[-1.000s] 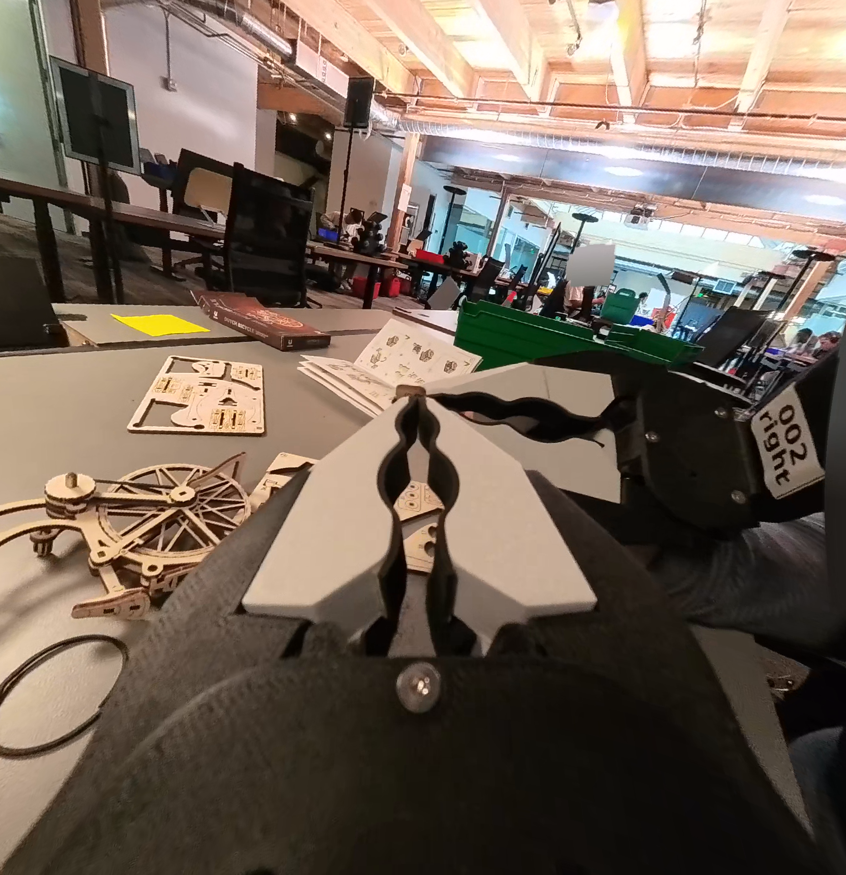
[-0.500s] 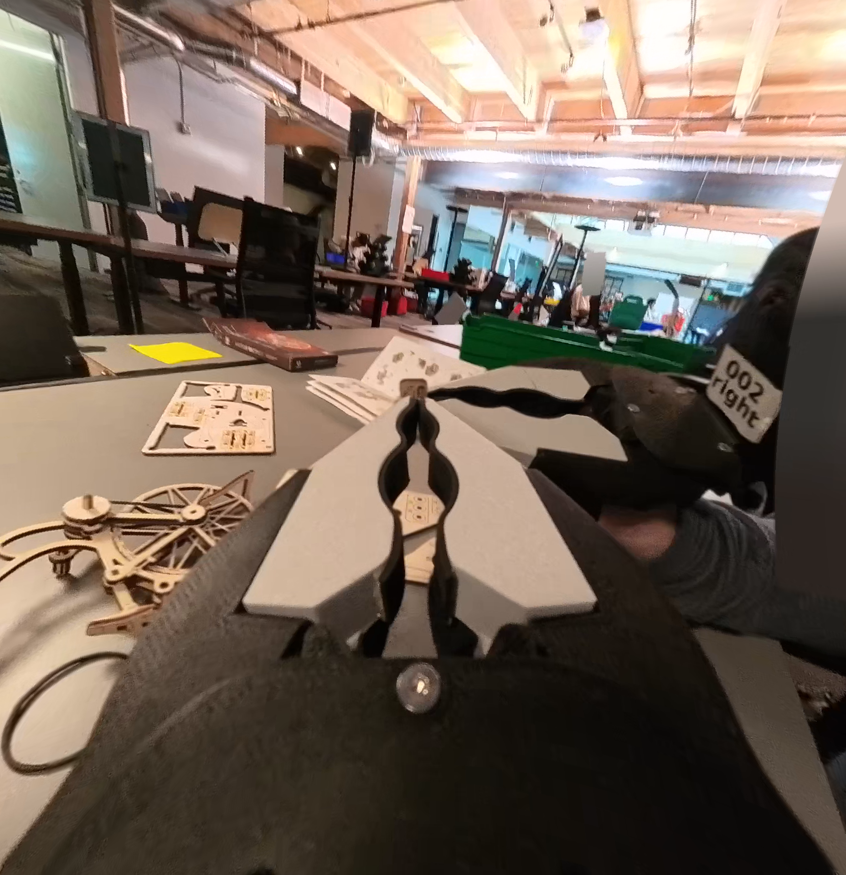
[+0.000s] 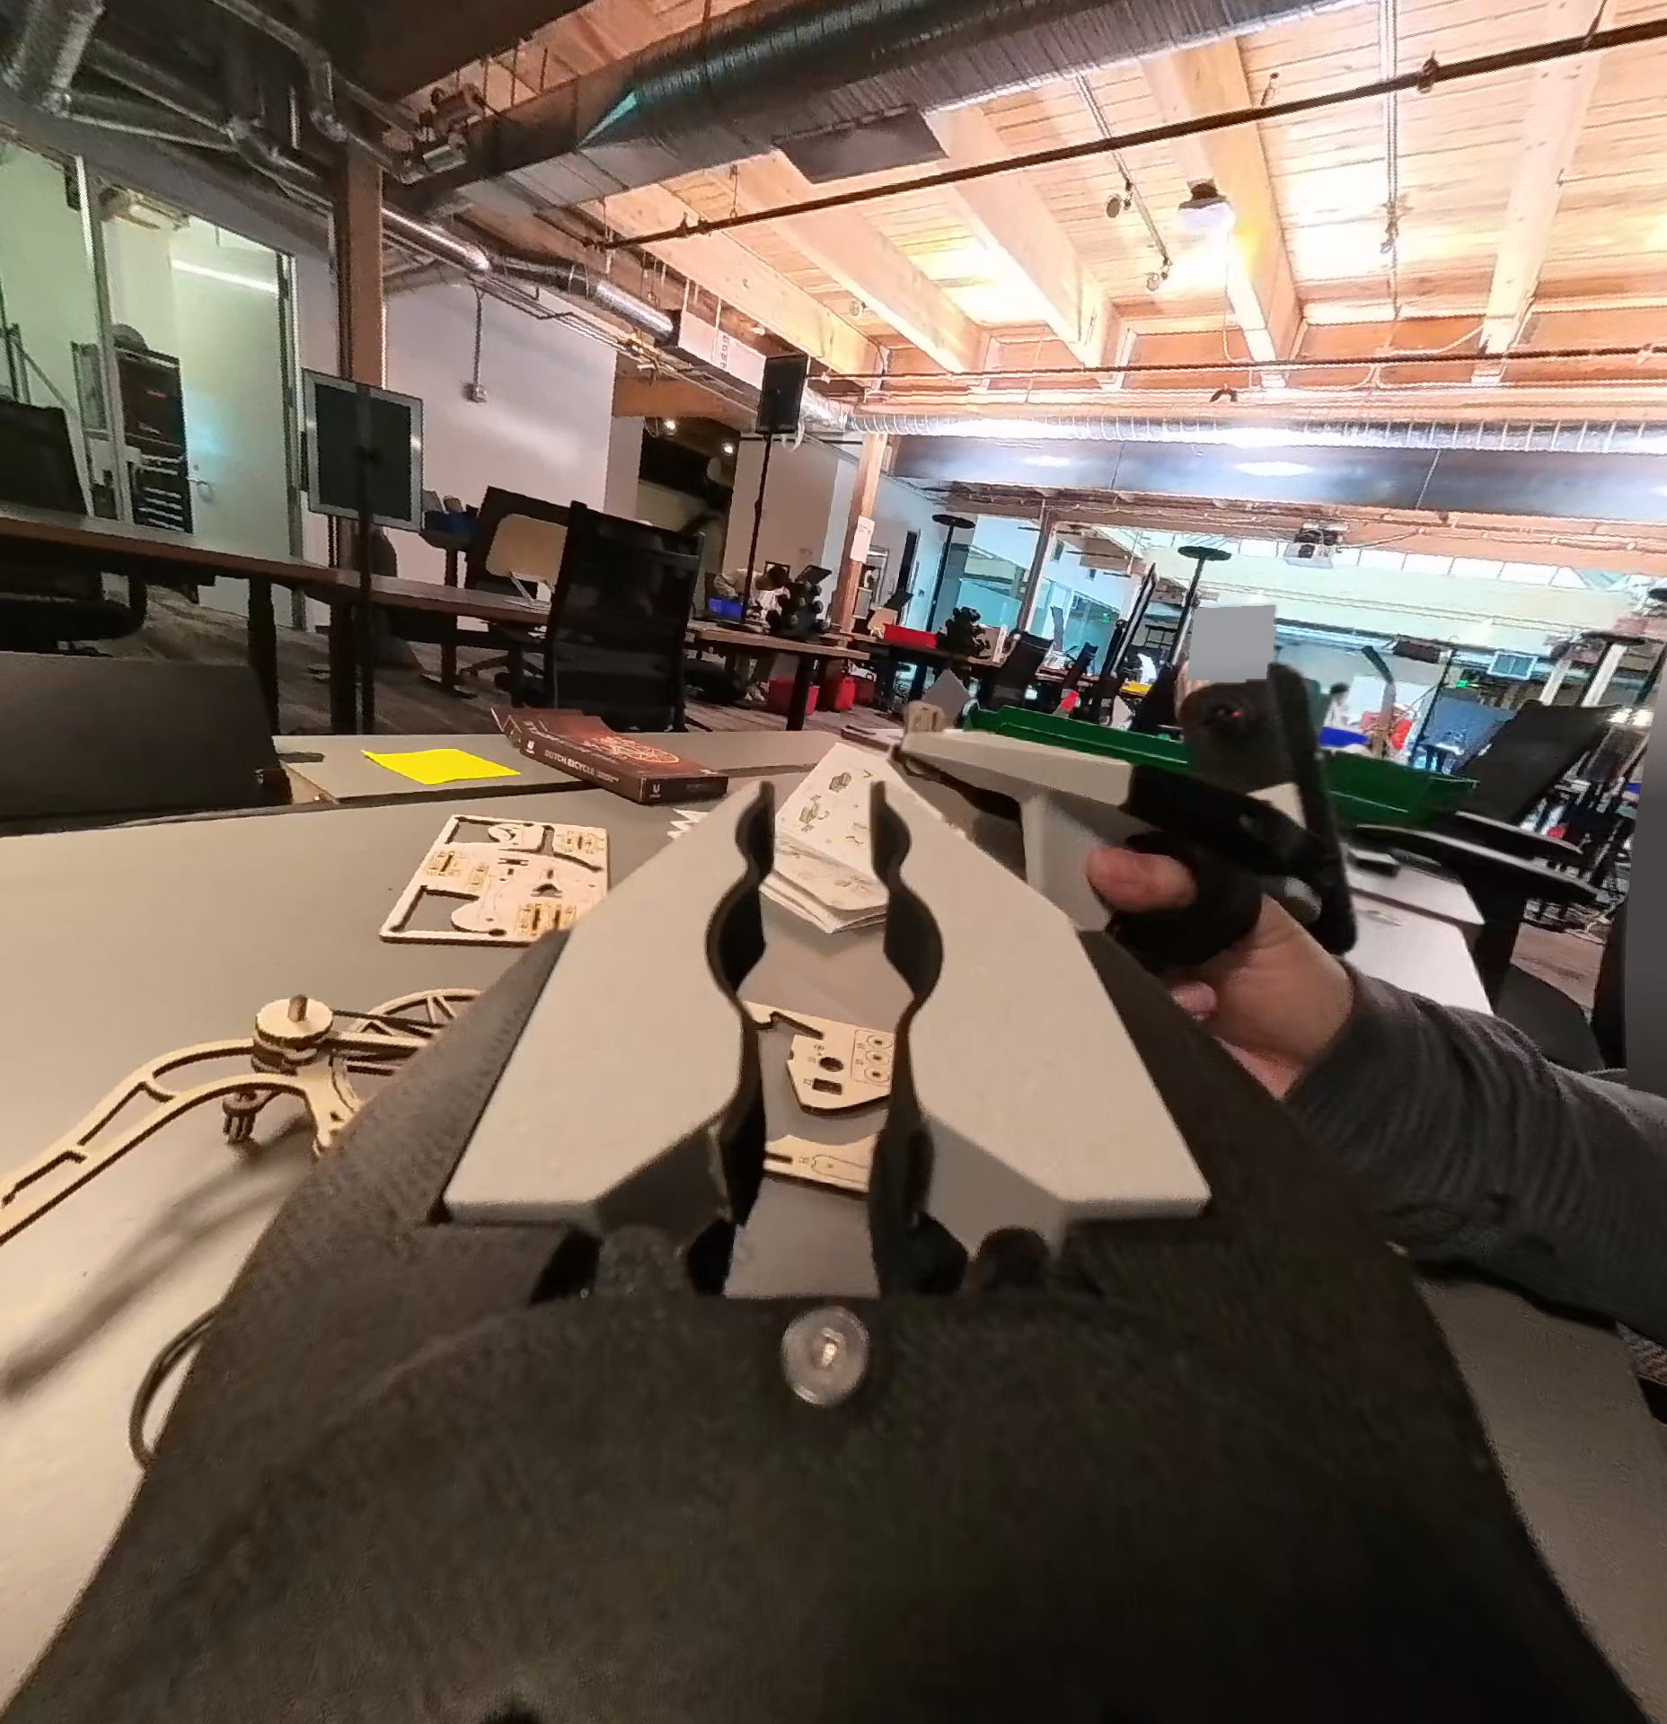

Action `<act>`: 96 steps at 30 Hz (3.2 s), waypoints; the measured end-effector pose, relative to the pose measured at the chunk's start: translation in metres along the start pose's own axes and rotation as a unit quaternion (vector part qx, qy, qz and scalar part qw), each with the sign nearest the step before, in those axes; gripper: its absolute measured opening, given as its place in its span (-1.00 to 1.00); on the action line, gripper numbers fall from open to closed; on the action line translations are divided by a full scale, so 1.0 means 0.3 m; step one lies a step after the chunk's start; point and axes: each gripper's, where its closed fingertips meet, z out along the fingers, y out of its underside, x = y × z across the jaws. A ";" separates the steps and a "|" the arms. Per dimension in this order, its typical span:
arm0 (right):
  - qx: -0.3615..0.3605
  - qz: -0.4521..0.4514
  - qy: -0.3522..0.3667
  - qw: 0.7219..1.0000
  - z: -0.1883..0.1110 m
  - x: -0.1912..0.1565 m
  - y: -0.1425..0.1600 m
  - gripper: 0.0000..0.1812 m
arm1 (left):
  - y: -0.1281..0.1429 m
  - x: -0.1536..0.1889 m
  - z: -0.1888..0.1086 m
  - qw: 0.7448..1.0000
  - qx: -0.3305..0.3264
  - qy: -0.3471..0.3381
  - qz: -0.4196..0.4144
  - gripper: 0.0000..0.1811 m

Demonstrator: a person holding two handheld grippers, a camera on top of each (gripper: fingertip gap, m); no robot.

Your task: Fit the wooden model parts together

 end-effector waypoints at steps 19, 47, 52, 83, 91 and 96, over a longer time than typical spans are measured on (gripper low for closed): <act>-0.075 -0.702 -0.022 0.708 0.020 -0.081 0.148 -1.00 | -0.012 0.057 -0.097 0.990 0.023 0.031 -0.135 -0.68; -0.022 -0.788 -0.126 0.602 -0.027 -0.172 0.214 -1.00 | 0.078 0.155 -0.075 0.989 -0.095 -0.006 0.113 -0.79; -0.020 -0.788 -0.113 0.604 -0.023 -0.165 0.200 -1.00 | 0.088 0.147 -0.072 0.988 -0.104 -0.011 0.112 -0.84; -0.182 -0.631 -0.232 0.718 -0.067 -0.143 0.344 -0.77 | 0.203 0.076 -0.109 0.890 -0.229 -0.058 0.389 -0.87; -0.228 -0.600 -0.244 0.727 -0.084 -0.123 0.364 -0.80 | 0.235 0.070 -0.117 0.891 -0.259 -0.044 0.370 -0.87; -0.311 -0.540 -0.266 0.735 -0.112 -0.095 0.424 -0.74 | 0.299 0.051 -0.138 0.879 -0.329 -0.030 0.343 -0.87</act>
